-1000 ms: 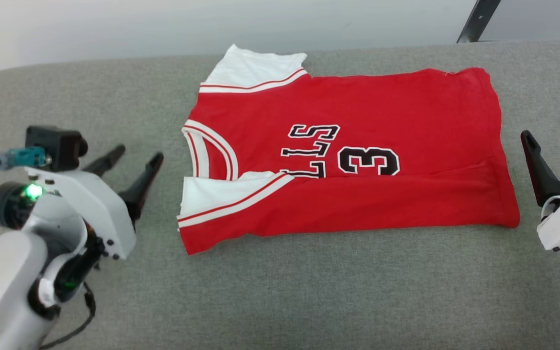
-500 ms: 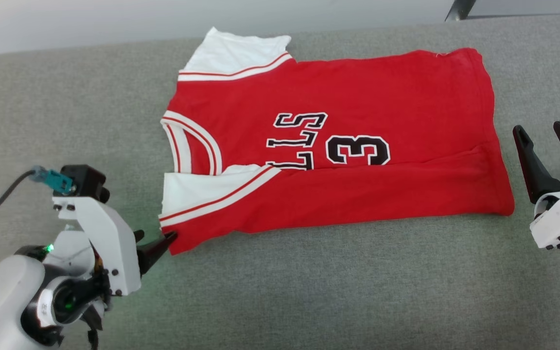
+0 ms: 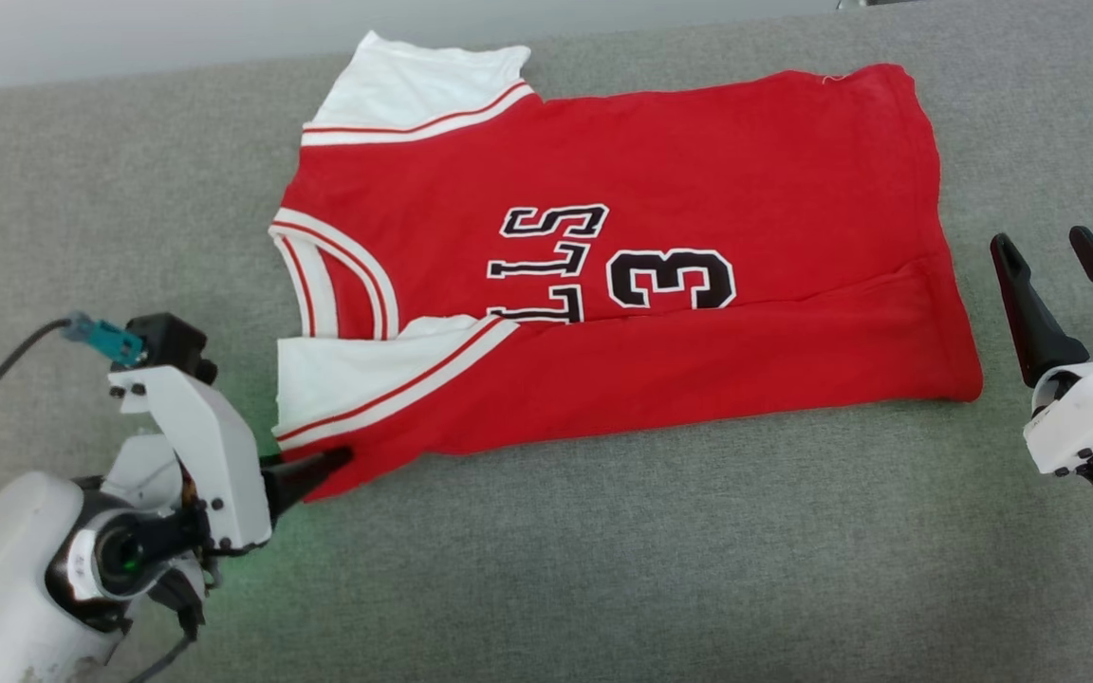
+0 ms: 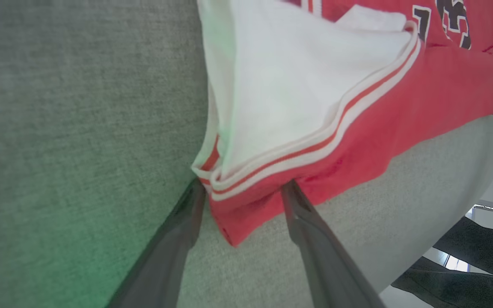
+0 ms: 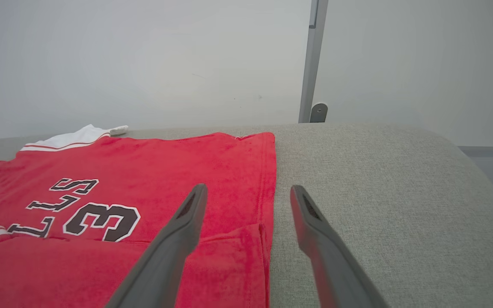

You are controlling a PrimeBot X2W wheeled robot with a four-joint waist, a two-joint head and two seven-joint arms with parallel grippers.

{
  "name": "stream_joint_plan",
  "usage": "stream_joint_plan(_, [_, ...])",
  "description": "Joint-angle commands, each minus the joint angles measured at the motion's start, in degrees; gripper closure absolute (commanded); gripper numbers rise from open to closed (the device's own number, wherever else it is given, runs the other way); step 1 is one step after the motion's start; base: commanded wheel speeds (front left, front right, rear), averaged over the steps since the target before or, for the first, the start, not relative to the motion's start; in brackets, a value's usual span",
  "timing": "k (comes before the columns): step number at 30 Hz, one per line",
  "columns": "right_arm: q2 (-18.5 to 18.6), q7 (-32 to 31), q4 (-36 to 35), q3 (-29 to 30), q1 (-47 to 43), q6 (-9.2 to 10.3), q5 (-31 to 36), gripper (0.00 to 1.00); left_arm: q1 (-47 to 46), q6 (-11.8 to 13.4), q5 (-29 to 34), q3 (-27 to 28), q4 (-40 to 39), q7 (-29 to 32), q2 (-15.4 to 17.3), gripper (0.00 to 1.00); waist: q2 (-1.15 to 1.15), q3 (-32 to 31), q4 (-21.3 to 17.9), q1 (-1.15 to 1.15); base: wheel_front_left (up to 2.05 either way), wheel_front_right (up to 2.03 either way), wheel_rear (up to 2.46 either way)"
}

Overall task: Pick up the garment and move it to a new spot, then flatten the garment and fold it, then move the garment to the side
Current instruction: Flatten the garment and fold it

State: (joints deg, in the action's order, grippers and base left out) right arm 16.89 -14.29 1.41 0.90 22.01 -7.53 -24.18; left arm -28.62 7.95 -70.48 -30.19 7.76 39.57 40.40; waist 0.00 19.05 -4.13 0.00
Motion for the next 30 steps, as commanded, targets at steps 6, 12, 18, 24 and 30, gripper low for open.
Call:
stream_joint_plan(6, [3.45, -8.38, -0.25, -2.61, -0.61, 0.09, -1.28, 0.0, 0.51, -1.93, 0.33, -1.07, 2.27, -0.68, -1.58, 1.0, 0.0, -0.54, -0.31, 0.0, 0.0, 0.0, 0.0])
stream_joint_plan(12, [9.87, -26.24, -2.04, -5.7, -0.8, 0.09, -2.98, 0.0, 0.74, -2.55, 0.57, -1.49, 2.27, -1.34, -2.18, 1.0, 0.0, -0.39, 0.22, 0.0, 0.0, 0.0, 0.0])
stream_joint_plan(18, [10.02, -36.07, -0.85, -5.09, 1.59, 0.09, -2.89, 0.0, -0.17, -3.43, 1.18, -1.64, 1.63, -2.47, -2.88, 1.0, 0.0, 1.06, 1.4, 0.0, 0.0, 0.0, 0.0])
stream_joint_plan(24, [8.42, -38.53, 4.12, -4.78, 3.4, 0.09, -2.09, 0.0, -1.45, -4.14, 1.8, -2.04, 2.08, -3.05, -3.89, 1.0, 0.0, 2.28, 2.76, 0.0, 0.0, 0.0, 0.0])
stream_joint_plan(30, [7.92, -38.54, 7.12, -5.5, 3.63, 0.09, -2.89, 0.58, -1.76, -4.9, 2.1, -2.24, 2.99, -3.75, -4.45, 1.0, 0.0, 2.55, 3.28, 0.0, 0.0, 0.0, 0.0])
